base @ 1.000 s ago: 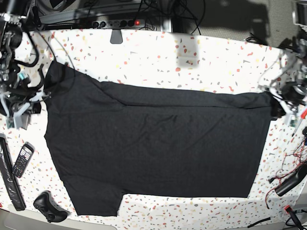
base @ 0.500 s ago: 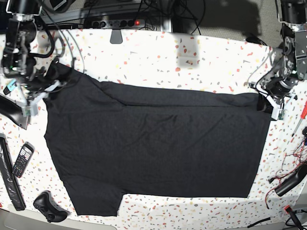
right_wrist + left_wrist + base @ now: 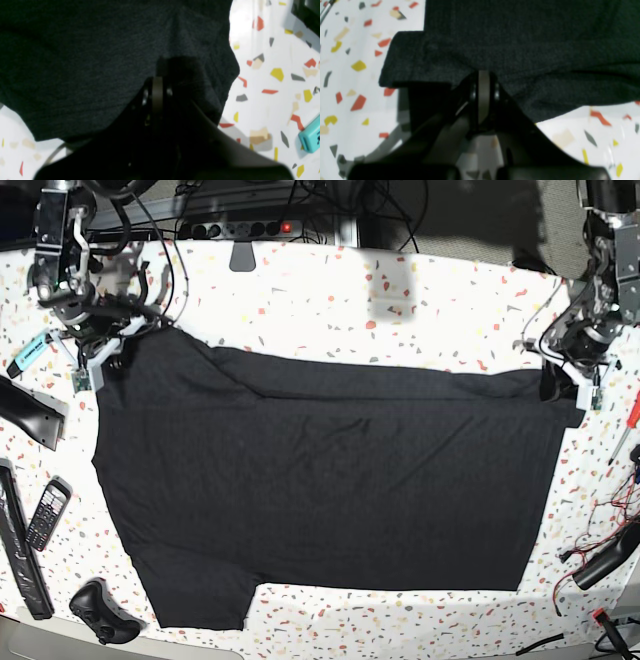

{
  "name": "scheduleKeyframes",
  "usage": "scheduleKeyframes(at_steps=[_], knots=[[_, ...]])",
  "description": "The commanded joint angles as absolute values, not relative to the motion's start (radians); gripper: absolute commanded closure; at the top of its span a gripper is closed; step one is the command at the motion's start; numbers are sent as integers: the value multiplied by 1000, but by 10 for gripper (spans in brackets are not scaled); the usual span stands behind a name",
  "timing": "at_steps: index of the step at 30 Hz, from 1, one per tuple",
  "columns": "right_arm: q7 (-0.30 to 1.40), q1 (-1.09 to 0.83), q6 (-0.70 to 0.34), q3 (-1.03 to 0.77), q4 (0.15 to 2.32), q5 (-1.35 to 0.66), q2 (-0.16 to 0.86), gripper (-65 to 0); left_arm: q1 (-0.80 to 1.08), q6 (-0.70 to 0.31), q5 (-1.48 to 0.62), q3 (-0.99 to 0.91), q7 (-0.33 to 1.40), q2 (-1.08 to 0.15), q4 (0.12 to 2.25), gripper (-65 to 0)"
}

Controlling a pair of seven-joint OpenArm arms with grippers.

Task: Fold the T-shirt properly
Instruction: 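Lower the shirt edge and regrasp it with both grippers, then pull the grasped shirt edge toward the robot with both grippers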

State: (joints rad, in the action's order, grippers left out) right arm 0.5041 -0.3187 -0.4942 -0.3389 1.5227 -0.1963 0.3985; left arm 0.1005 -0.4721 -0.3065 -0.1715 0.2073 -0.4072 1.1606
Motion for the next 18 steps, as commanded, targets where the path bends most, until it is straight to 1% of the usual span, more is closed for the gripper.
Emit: scheduleKeyframes(at_steps=[1, 7, 13, 18], knots=[[538, -337, -498, -356, 1533, -182, 410, 0, 126, -473, -273, -170, 301, -416, 1155, 0], [537, -435, -498, -450, 1609, -182, 410, 0, 229, -509, -271, -170, 318, -455, 1242, 0], [542, -543, -498, -497, 1676, -183, 410, 0, 352, -509, -259, -170, 346, -478, 1369, 0], [543, -614, -498, -524, 1699, -183, 410, 0, 420, -509, -260, -171, 369, -492, 1418, 0]])
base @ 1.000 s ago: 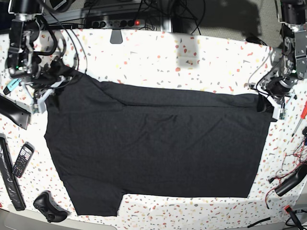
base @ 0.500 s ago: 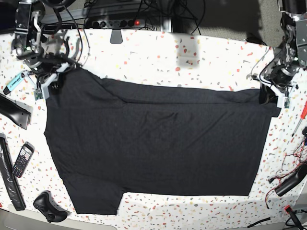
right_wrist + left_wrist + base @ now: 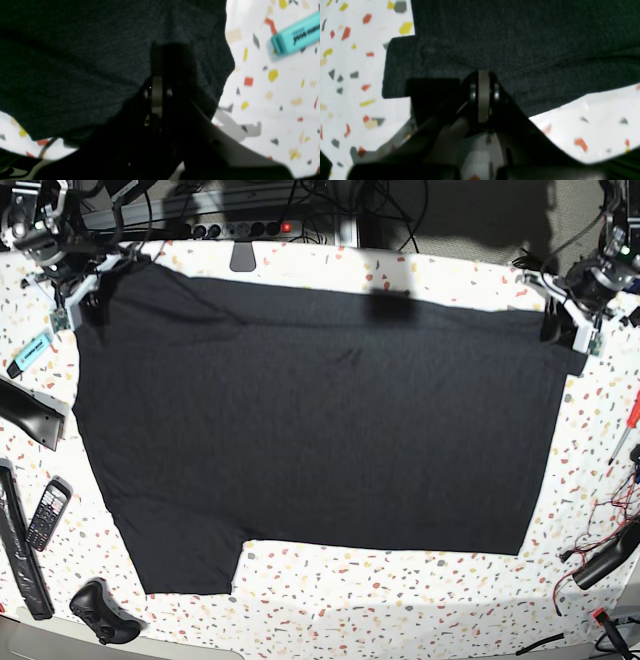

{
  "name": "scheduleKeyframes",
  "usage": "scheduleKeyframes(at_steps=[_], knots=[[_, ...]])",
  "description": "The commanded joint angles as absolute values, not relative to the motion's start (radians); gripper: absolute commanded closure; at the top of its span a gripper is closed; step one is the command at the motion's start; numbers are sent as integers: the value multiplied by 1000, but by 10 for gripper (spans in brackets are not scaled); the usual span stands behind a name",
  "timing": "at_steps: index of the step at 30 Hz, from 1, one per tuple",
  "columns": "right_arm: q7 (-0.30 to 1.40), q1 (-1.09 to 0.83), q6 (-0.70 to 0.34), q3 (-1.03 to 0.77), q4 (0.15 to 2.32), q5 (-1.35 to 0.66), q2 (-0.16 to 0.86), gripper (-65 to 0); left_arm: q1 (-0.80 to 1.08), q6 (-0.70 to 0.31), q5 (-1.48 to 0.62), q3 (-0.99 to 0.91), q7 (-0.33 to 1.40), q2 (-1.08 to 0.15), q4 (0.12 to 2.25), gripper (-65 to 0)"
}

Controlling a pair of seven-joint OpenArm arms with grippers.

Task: Fold the T-shirt properly
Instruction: 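Pull the grasped shirt edge toward the robot with both grippers, then move the left gripper along the shirt side and grasp the hem corner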

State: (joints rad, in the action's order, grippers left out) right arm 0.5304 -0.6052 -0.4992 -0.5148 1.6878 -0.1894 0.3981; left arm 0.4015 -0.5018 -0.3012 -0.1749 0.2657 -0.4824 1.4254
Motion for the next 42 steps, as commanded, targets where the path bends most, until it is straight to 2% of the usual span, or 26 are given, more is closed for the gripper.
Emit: scheduleKeyframes(at_steps=[1, 15, 24, 25, 30, 31, 33, 35, 38, 42], knots=[[544, -622, -498, -533, 1701, -183, 410, 0, 429, -509, -260, -171, 381, -496, 1424, 0], [561, -718, -496, -637, 1784, -190, 410, 0, 469, -509, -261, -211, 447, -511, 1463, 0], [585, -715, -495, -712, 1891, -285, 411, 0, 465, -508, -272, -212, 505, -582, 1604, 0], [585, -715, -494, -724, 1904, -300, 413, 0, 462, -508, -271, -213, 501, -590, 1622, -7], [601, -671, -493, -783, 1946, -381, 416, 0, 409, -505, -276, -216, 501, -614, 1691, -185], [607, -650, -493, -788, 1946, -392, 416, -46, 385, -505, -284, -216, 501, -614, 1694, -207], [624, -603, -493, -788, 1946, -405, 415, -127, 329, -505, -307, -216, 501, -613, 1694, -218], [645, -545, -493, -787, 1946, -422, 415, -166, 265, -505, -343, -216, 501, -613, 1694, -218], [715, -468, -494, -785, 1946, -506, 416, -167, 150, -505, -421, -216, 501, -612, 1663, -218], [785, -410, -497, -784, 1945, -608, 416, -167, -31, -507, -503, -215, 502, -600, 1523, -218]])
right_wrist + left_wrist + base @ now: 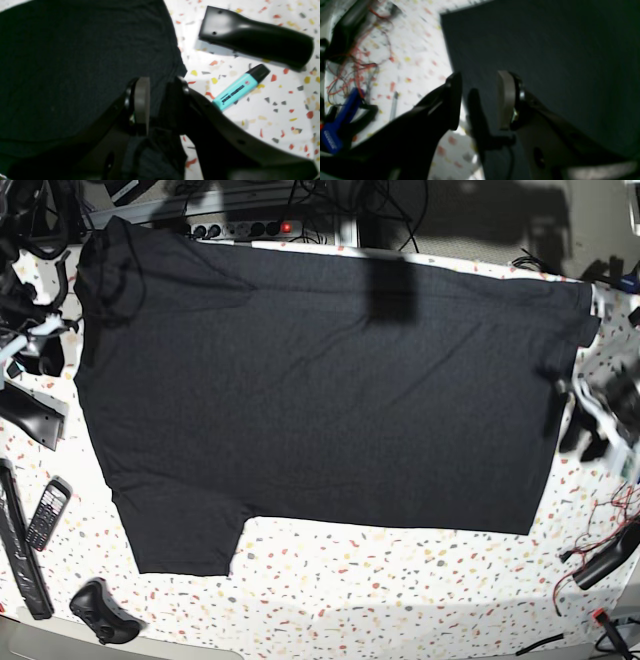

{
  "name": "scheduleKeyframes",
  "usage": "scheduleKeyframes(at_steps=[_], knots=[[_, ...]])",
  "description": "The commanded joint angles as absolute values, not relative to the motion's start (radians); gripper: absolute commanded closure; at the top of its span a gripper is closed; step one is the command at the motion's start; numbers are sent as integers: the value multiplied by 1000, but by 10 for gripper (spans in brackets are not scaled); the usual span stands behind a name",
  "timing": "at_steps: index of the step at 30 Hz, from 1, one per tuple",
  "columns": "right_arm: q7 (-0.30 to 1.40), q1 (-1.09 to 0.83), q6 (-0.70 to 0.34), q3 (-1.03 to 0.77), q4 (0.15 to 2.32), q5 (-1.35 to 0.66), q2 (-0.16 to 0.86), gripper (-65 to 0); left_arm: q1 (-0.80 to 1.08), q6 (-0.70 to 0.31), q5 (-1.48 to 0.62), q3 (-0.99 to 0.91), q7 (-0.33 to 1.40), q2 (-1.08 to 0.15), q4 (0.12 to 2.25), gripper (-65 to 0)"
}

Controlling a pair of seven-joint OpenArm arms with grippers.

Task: Fold the T-shirt properly
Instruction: 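Move the left gripper along the shirt side and grasp the hem corner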

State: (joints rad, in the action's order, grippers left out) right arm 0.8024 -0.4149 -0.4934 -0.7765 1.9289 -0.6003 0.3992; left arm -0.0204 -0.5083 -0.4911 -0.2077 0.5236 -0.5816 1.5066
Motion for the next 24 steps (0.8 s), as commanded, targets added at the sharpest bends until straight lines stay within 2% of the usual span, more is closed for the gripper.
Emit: scheduleKeyframes(at_steps=[1, 6, 11, 15, 19, 21, 24], knots=[[785, -407, -497, -784, 1945, -611, 416, -167, -77, -511, -507, -214, 502, -592, 1477, -218], [793, -402, -497, -784, 1945, -613, 415, -167, -311, -601, -496, -214, 515, -521, 1213, -217], [825, -402, -497, -784, 1945, -613, 415, -167, -551, -624, -471, -214, 495, -461, 850, -217], [847, -402, -497, -784, 1945, -613, 415, -167, -725, -626, -354, -213, 402, -452, 568, -217], [854, -402, -497, -784, 1945, -613, 415, -167, -837, -625, -274, -183, 309, -450, 382, -217], [860, -402, -497, -784, 1945, -614, 415, -167, -869, -601, -211, -138, 250, -443, 314, -217], [892, -402, -497, -784, 1945, -614, 415, -167, -884, -488, -137, -54, 146, -424, 239, -215]])
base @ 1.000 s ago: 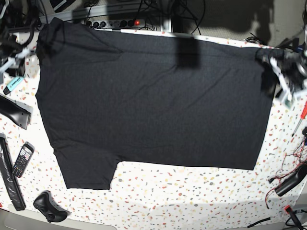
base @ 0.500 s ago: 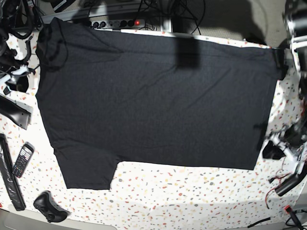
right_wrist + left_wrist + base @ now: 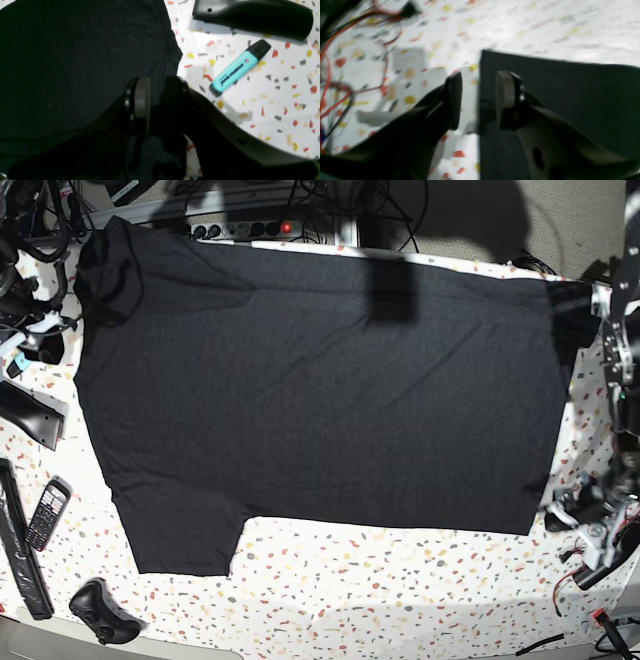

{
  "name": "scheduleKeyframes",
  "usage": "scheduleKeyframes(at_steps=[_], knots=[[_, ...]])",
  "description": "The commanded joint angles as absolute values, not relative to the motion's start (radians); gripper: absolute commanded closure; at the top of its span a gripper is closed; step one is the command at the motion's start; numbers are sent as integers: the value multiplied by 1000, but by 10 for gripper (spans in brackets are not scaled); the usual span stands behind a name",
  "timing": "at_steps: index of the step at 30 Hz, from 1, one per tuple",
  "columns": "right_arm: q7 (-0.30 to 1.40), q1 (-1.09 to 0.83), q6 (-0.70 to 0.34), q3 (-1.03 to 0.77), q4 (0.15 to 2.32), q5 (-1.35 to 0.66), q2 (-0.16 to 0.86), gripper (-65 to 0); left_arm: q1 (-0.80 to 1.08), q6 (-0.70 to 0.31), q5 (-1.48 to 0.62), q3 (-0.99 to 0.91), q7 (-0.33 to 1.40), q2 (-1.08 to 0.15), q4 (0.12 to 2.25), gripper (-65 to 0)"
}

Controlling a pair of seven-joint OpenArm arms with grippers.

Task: Fold the T-shirt properly
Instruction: 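Move the left gripper along the shirt side and grasp the hem corner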

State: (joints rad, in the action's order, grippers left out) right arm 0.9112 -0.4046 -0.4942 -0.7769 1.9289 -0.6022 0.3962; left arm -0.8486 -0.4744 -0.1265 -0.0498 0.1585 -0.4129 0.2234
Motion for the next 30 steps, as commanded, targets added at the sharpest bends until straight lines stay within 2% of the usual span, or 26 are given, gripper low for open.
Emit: scheduleKeyframes(at_steps=[1, 4, 14, 18, 26, 30], knots=[[910, -402, -497, -784, 1945, -613, 415, -167, -883, -458, -125, -25, 110, -416, 219, -215], [945, -402, -497, -784, 1945, -613, 415, -167, -883, -399, -120, 49, 51, -392, 163, -215], [959, -402, -497, -784, 1945, -613, 415, -167, -881, -384, -120, 88, 75, -329, 125, -215], [962, -402, -497, -784, 1945, -613, 415, -167, -884, -309, -120, 88, 32, -341, 125, -215], [963, -402, -497, -784, 1945, -613, 415, -167, -878, -311, -123, 88, 51, -349, 125, -215], [962, -402, -497, -784, 1945, -613, 415, -167, -873, -373, -125, 88, 63, -342, 125, -215]])
